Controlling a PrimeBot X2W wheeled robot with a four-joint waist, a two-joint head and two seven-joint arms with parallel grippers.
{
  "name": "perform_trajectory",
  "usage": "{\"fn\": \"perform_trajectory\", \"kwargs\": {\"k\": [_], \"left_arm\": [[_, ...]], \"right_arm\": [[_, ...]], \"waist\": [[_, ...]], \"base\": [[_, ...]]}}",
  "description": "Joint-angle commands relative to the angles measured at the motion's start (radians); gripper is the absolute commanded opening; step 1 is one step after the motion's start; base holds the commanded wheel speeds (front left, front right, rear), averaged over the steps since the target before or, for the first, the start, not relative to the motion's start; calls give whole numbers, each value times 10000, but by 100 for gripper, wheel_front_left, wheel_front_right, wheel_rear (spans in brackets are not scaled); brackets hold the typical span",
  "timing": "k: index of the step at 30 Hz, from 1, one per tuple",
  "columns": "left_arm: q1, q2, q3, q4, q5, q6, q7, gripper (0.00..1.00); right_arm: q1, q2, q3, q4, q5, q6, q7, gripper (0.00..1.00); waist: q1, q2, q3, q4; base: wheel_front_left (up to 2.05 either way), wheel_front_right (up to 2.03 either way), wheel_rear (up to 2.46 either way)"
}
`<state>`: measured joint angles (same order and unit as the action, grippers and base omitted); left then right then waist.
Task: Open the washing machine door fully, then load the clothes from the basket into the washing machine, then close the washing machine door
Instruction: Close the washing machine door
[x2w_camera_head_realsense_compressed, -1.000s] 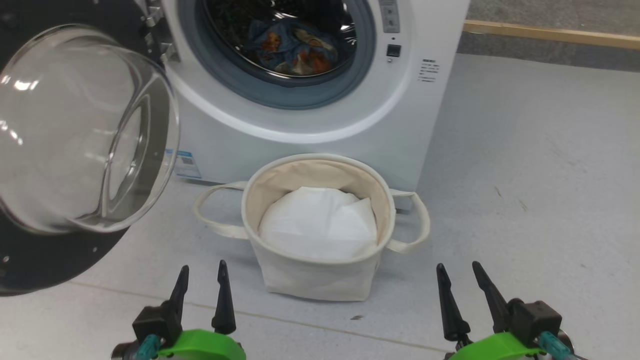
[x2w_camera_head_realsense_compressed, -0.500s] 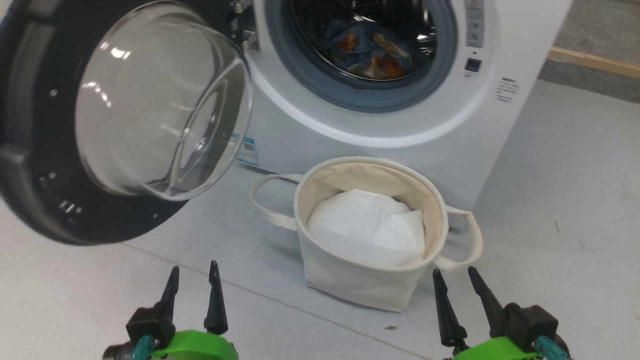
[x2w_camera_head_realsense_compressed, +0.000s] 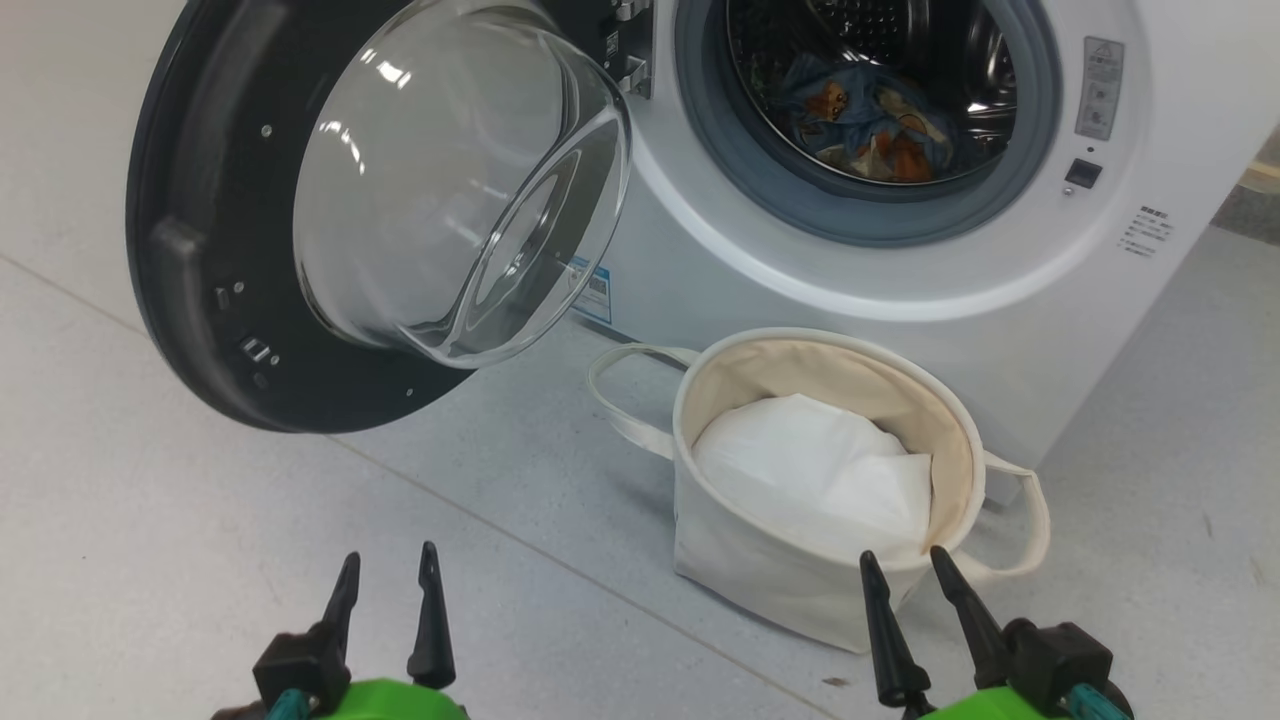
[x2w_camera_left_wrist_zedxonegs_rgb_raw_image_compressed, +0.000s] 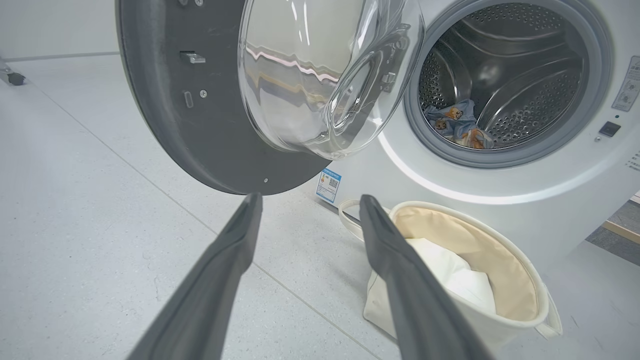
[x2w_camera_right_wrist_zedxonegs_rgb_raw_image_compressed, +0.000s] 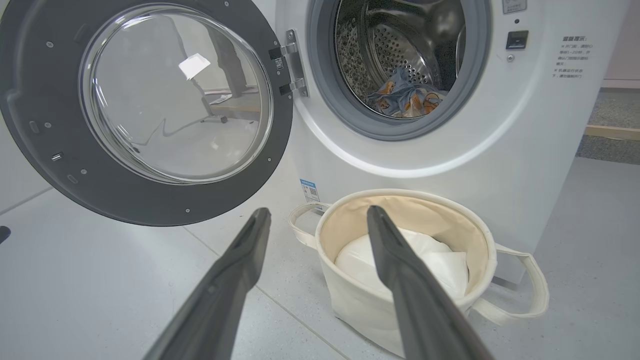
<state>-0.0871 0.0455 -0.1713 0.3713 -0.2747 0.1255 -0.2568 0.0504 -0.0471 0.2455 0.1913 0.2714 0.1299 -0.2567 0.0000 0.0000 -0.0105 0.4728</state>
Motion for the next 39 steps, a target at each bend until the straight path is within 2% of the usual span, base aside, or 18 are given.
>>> {"fn": "perform_trajectory", "kwargs": {"k": [1,12,13,14,16,18,22,25,28,31,36,39], "left_arm": [[-248,47,376,-417,97,-11,-49,100],[-198,47,587,-602,141,-164,-49,99],[-203,47,601,-627,169,-206,-49,41],[-214,47,629,-696,166,-273,-49,0],[-251,47,743,-978,29,-503,-49,0],[-276,47,899,-1337,1,-949,-49,0],[-435,47,1929,-2177,-466,-1752,-49,0],[-656,47,2713,-2221,-1395,-2284,-49,0],[-1203,137,3542,-1801,-3008,-2493,-45,0],[-2042,670,3908,-1364,-4768,-2549,451,0],[-3368,1983,4724,-672,-7887,-2558,2038,0],[-4084,2895,5515,221,-8923,-2559,2491,0]], "right_arm": [[-280,-31,211,-374,-51,8,-51,100],[-331,-31,186,-377,6,8,-51,100],[-343,-31,187,-374,17,8,-51,100],[-355,-31,186,-370,24,8,-51,100],[-375,-31,179,-361,35,8,-51,100],[-387,-31,170,-344,31,8,-51,100],[-422,-31,118,-316,27,8,-51,100],[-488,-31,170,-283,-39,8,-51,100],[-590,-31,168,-223,-115,8,-51,100],[-701,-31,129,-172,-156,8,-51,100],[-972,-31,216,-139,-326,8,-51,100],[-1129,-31,204,-124,-478,8,-51,100]], "waist": [[0,0,57,49],[0,0,173,74],[0,0,181,62],[0,0,191,51],[0,0,218,29],[0,0,244,9],[0,0,344,-29],[0,0,441,-110],[0,0,600,-247],[0,0,738,-357],[0,0,1062,-661],[0,0,1303,-868]], "base": [[0,0,0],[0,0,0],[0,0,0],[0,0,0],[0,0,0],[0,0,0],[0,0,0],[0,0,0],[0,0,0],[0,0,0],[0,0,0],[0,0,0]]}}
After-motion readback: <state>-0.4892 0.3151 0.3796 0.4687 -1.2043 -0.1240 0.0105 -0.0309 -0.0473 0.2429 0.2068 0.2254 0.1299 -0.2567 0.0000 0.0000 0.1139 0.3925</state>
